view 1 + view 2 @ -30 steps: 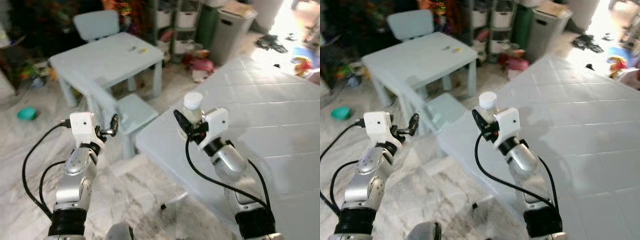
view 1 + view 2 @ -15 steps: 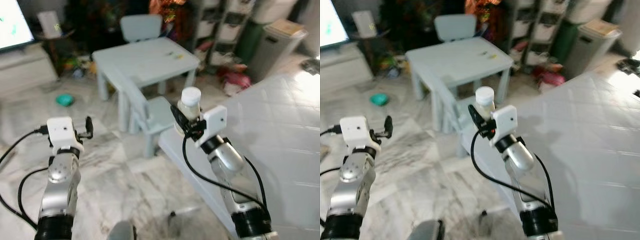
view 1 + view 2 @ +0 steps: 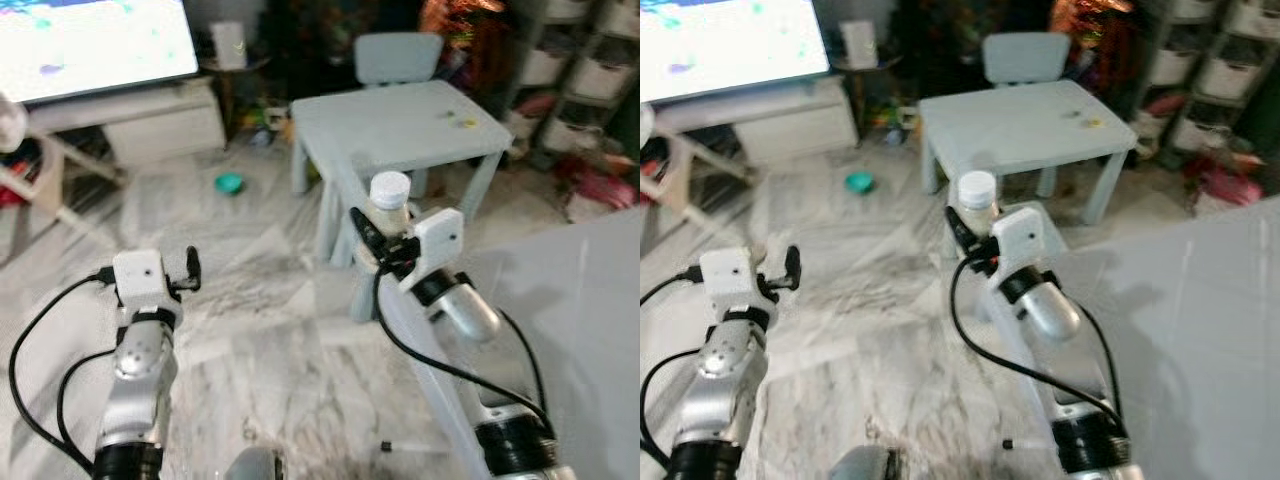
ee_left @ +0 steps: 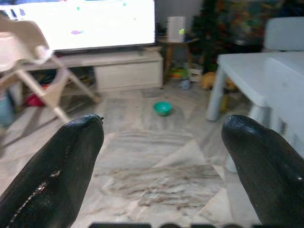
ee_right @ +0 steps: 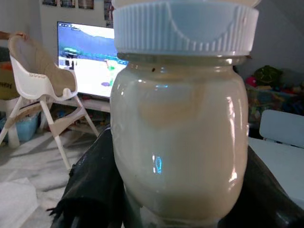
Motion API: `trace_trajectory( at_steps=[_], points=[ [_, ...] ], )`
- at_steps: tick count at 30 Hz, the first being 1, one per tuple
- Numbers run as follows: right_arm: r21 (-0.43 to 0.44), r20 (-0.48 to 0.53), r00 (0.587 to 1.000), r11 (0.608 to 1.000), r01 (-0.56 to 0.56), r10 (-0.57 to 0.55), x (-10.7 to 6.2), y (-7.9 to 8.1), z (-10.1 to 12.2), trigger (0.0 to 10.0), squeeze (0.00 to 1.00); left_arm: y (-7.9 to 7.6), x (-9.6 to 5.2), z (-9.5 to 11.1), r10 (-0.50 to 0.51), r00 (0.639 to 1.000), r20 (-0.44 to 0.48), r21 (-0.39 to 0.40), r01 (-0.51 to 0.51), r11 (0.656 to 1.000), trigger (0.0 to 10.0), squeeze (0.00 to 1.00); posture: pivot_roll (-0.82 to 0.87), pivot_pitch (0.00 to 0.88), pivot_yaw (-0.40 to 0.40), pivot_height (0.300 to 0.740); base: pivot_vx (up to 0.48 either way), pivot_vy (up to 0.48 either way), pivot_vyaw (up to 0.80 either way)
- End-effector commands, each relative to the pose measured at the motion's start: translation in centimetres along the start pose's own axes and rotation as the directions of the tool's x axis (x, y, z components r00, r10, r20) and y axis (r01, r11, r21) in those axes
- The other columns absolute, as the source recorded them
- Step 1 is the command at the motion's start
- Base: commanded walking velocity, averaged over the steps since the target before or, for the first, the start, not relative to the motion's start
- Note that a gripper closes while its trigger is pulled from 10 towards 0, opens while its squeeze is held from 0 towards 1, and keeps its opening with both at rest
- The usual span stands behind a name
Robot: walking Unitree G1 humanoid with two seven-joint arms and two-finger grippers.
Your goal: Restocking fridge
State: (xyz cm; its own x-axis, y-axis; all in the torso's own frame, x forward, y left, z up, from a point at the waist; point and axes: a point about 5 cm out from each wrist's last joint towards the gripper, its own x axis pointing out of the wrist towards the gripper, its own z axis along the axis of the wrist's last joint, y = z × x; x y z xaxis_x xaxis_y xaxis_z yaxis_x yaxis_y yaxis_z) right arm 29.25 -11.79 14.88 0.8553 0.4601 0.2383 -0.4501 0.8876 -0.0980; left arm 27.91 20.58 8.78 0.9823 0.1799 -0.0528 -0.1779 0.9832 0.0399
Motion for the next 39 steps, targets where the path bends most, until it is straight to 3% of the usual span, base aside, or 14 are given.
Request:
trace_trajectory(
  at_steps=[1,7,39],
  points=[
    [-0.006,0.062,0.998,1.0,-0.015,0.015,0.8,0.6,1.2,10.0,0.0,0.7,-0.6,-0.4,0.02,1.0,-0.004,0.029,-0.02,0.999,10.0,0.0,0.04,0.0,-0.007,0.74,0.0,0.0,0.79],
    [0.002,0.057,0.998,1.0,0.016,-0.016,0.4,0.5,0.8,10.0,0.0,1.4,-2.2,-1.8,0.017,0.999,-0.04,0.041,-0.016,0.999,10.0,0.0,0.05,0.0,0.004,0.74,0.0,0.0,0.79],
    [0.001,0.075,0.997,1.0,0.016,-0.016,1.0,1.0,1.0,10.0,0.0,0.4,-1.2,-1.4,-0.009,1.0,-0.006,0.012,0.009,1.0,10.0,0.0,0.05,0.0,0.004,0.74,0.0,0.0,0.79]
  ],
)
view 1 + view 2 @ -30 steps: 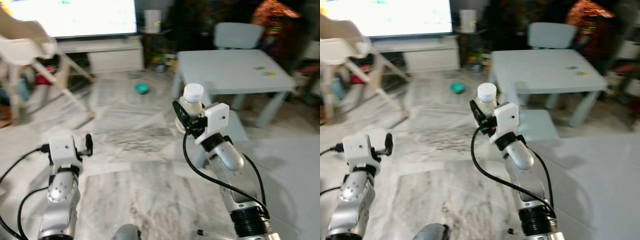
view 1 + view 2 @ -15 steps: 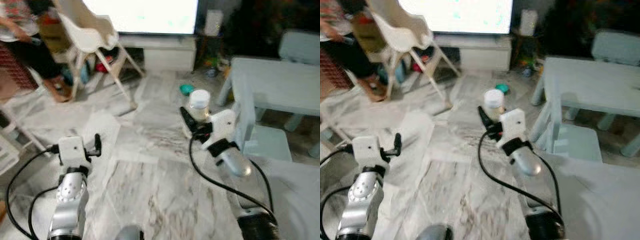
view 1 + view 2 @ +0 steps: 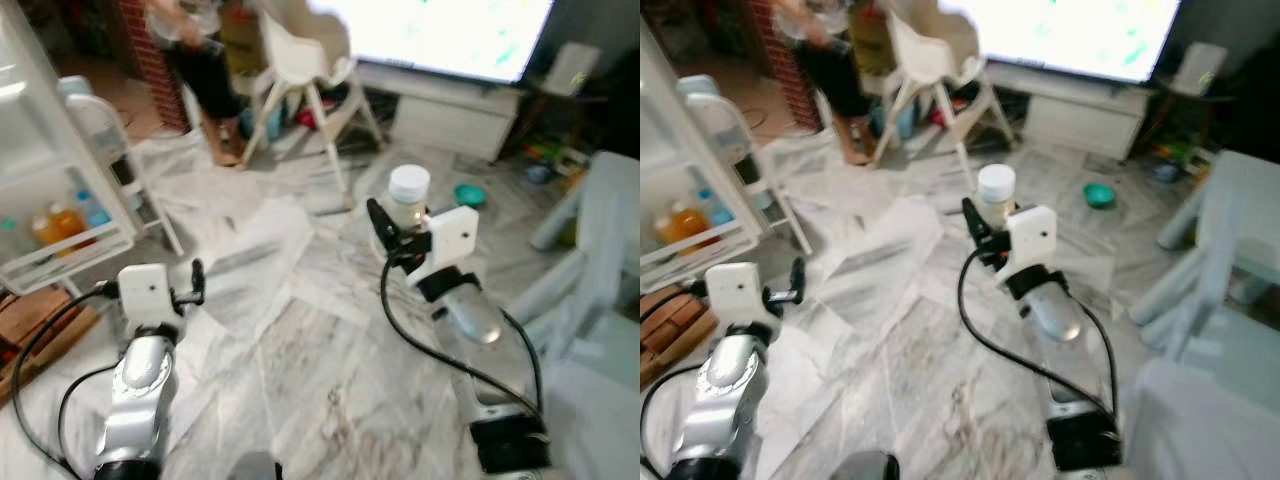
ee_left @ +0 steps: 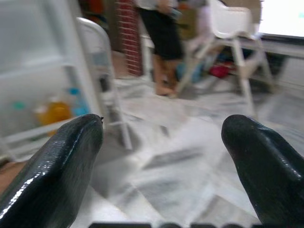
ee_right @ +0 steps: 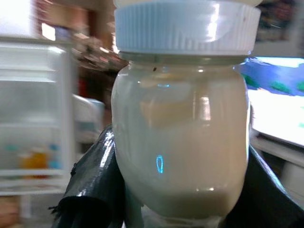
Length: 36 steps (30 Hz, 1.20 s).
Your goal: Restocking fridge
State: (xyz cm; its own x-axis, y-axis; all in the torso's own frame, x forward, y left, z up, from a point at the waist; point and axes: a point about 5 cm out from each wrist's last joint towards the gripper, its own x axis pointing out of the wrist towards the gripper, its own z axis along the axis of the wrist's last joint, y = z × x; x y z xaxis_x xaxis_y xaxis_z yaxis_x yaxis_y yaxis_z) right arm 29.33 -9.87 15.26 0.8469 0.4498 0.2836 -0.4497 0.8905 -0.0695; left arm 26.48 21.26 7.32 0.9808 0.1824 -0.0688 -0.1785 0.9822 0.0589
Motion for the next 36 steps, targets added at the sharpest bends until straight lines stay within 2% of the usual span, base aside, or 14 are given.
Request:
trace_trajectory(
  at_steps=[1,9,15,18,36],
  points=[
    [-0.027,0.029,1.0,1.0,0.006,-0.005,0.04,-0.58,0.73,10.0,0.0,-0.47,0.04,0.2,-0.011,1.0,0.011,-0.007,0.011,1.0,10.0,0.0,0.05,0.0,0.004,0.74,0.0,0.0,0.79],
    [-0.018,0.037,0.999,1.0,-0.015,0.016,0.17,-0.34,0.87,10.0,0.0,-0.69,0.07,0.2,-0.016,1.0,0.015,-0.001,0.016,1.0,10.0,0.0,0.05,0.0,-0.004,0.74,0.0,0.0,0.78],
    [0.015,0.044,0.999,1.0,-0.023,0.022,0.1,-0.45,1.0,10.0,0.0,-0.46,-0.32,-0.16,-0.016,1.0,0.01,-0.008,0.016,1.0,10.0,0.0,0.05,0.0,-0.017,0.74,0.0,0.0,0.0],
    [-0.008,0.041,0.999,1.0,-0.028,0.028,0.11,-0.6,0.99,10.0,0.0,-0.28,-0.49,-0.34,-0.011,1.0,0.003,-0.014,0.011,1.0,10.0,0.0,0.05,0.0,-0.018,0.74,0.246,0.0,0.0],
    [-0.016,0.049,0.997,0.998,-0.061,0.062,0.42,-0.4,1.08,10.0,0.0,-0.15,-0.46,-0.4,-0.011,1.0,-0.003,-0.006,0.011,1.0,10.0,0.0,0.06,0.0,-0.019,0.74,0.284,0.0,0.8]
  ],
)
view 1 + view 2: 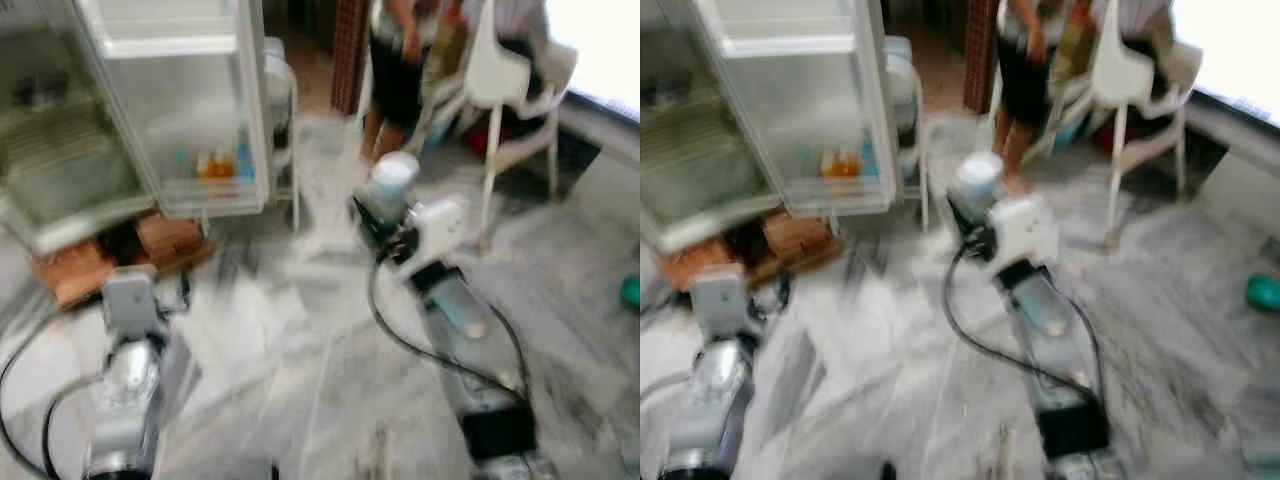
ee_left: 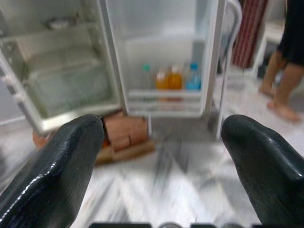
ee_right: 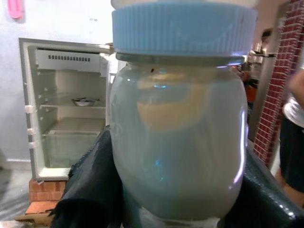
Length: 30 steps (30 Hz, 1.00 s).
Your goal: Restocking fridge
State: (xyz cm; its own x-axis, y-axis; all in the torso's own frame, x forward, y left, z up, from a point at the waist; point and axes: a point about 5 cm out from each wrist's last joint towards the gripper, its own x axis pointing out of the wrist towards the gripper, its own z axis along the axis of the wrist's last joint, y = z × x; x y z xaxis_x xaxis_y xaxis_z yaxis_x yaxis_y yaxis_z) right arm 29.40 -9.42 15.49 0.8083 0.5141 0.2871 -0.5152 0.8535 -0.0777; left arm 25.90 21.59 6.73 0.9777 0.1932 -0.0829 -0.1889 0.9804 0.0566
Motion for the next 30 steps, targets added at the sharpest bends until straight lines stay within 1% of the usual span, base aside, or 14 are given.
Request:
trace_trajectory(
  at_steps=[1,9,16,22,30],
  points=[
    [-0.03,0.039,0.999,0.999,0.013,-0.012,0.06,-0.74,0.92,10.0,0.0,-0.54,0.0,0.25,-0.021,1.0,0.012,-0.003,0.021,1.0,10.0,0.0,0.06,0.0,-0.019,0.74,0.315,0.0,0.8],
    [-0.036,0.038,0.999,0.999,0.001,0.0,0.28,-0.73,0.88,10.0,0.0,-0.2,0.1,0.14,-0.014,1.0,0.007,0.002,0.014,1.0,10.0,0.0,0.06,0.0,-0.021,0.74,0.315,0.0,0.8],
    [-0.039,0.034,0.999,0.999,0.002,-0.001,0.36,-0.67,0.69,10.0,0.0,-0.13,0.15,0.2,-0.013,1.0,0.01,0.003,0.013,1.0,10.0,0.0,0.06,0.0,-0.021,0.74,0.325,0.331,0.66],
    [-0.037,0.029,0.999,0.999,0.021,-0.019,0.5,-0.82,0.55,10.0,0.0,0.17,0.41,0.51,-0.008,1.0,0.02,0.009,0.007,1.0,10.0,0.0,0.07,0.0,-0.02,0.74,0.332,0.347,0.0],
    [-0.045,0.034,0.999,0.998,0.037,-0.035,0.68,-1.18,0.73,10.0,0.0,0.01,0.64,0.77,-0.026,0.999,0.029,0.007,0.026,1.0,10.0,0.0,0.07,0.0,-0.023,0.74,0.319,0.353,0.0]
  ],
)
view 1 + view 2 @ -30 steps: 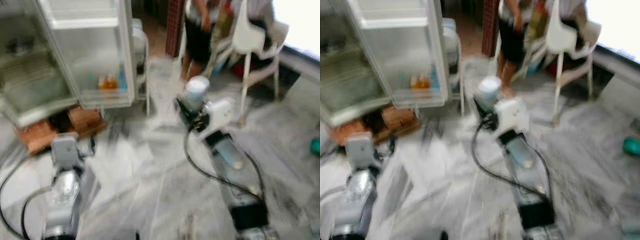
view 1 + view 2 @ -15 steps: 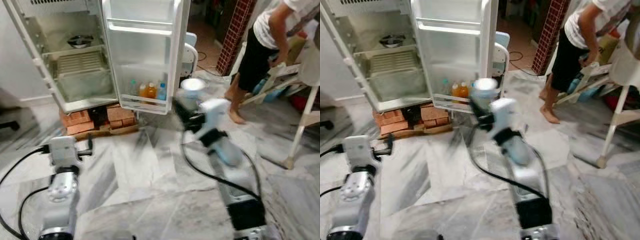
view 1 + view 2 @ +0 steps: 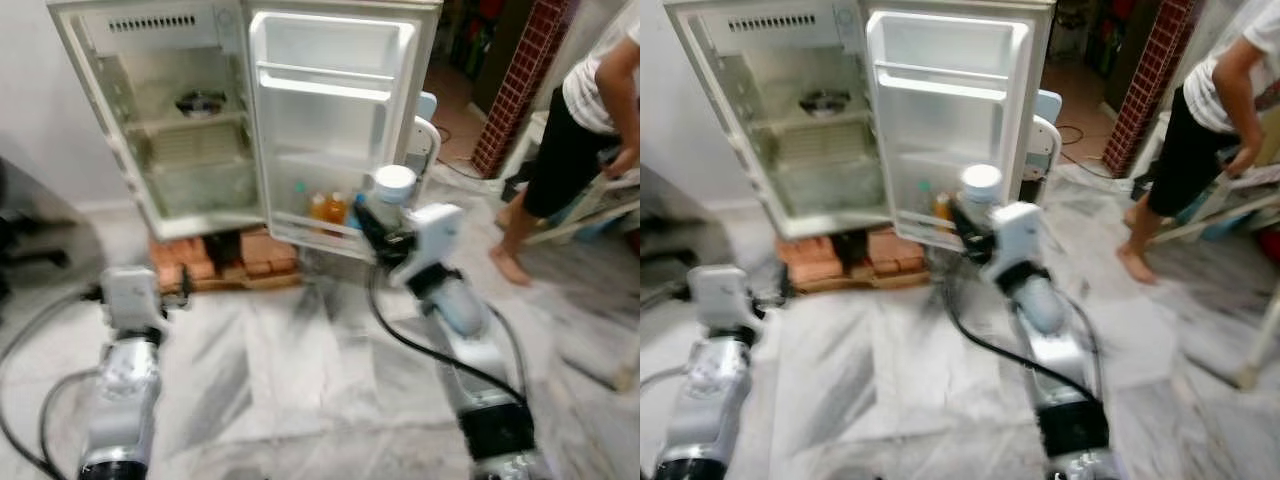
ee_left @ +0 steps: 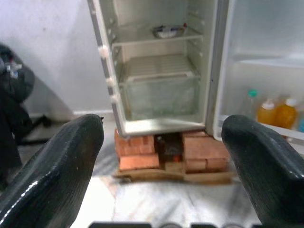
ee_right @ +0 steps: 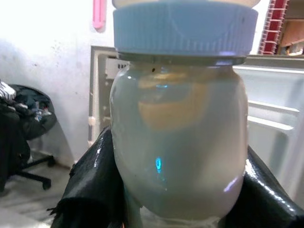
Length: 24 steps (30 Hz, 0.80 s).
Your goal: Restocking fridge
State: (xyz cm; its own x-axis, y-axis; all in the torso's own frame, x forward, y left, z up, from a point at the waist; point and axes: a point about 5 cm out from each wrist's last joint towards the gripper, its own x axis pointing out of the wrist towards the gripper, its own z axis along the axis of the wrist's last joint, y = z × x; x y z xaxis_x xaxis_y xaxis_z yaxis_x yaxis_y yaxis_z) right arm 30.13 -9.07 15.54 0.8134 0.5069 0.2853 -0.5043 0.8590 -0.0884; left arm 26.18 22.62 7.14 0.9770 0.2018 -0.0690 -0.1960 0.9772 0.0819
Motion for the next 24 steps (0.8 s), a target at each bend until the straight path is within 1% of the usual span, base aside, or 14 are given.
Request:
trace_trajectory(
  at_steps=[1,8,13,16,18,22,24],
  points=[
    [-0.032,0.036,0.999,0.999,0.029,-0.028,-0.09,-1.13,0.9,10.0,0.0,-1.0,0.22,0.4,-0.039,0.999,0.017,-0.021,0.039,0.999,10.0,0.0,0.07,0.0,-0.024,0.74,0.337,0.341,0.0],
    [-0.024,0.034,0.999,0.999,0.034,-0.033,-0.07,-1.12,0.82,10.0,0.0,-1.06,0.28,0.38,-0.045,0.999,0.017,-0.032,0.046,0.998,10.0,0.0,0.07,0.0,-0.03,0.74,0.365,0.311,0.0],
    [-0.046,0.043,0.999,0.999,0.018,-0.016,0.2,-1.13,0.99,10.0,0.0,-1.23,0.41,0.38,-0.049,0.999,0.016,-0.037,0.05,0.998,10.0,0.0,0.07,0.0,-0.032,0.74,0.389,0.282,0.0],
    [-0.045,0.044,0.999,0.999,0.014,-0.012,0.23,-1.13,0.99,10.0,0.0,-1.24,0.43,0.36,-0.05,0.999,0.016,-0.036,0.05,0.998,10.0,0.0,0.07,0.0,-0.033,0.74,0.395,0.271,0.0],
    [-0.043,0.044,0.999,0.999,0.007,-0.005,0.22,-1.07,0.98,10.0,0.0,-1.23,0.43,0.34,-0.049,0.999,0.015,-0.036,0.05,0.998,10.0,0.0,0.07,0.0,-0.033,0.74,0.398,0.27,0.49],
    [-0.044,0.046,0.999,0.999,0.001,0.001,0.21,-0.92,0.96,10.0,0.0,-1.22,0.43,0.3,-0.049,0.999,0.013,-0.034,0.05,0.998,10.0,0.0,0.07,0.0,-0.034,0.74,0.425,0.0,0.59],
    [-0.049,0.046,0.999,0.999,0.016,-0.014,0.28,-1.08,0.95,10.0,0.0,-1.29,0.45,0.29,-0.051,0.999,0.013,-0.032,0.051,0.998,10.0,0.0,0.07,0.0,-0.033,0.74,0.452,0.0,0.0]
  ],
)
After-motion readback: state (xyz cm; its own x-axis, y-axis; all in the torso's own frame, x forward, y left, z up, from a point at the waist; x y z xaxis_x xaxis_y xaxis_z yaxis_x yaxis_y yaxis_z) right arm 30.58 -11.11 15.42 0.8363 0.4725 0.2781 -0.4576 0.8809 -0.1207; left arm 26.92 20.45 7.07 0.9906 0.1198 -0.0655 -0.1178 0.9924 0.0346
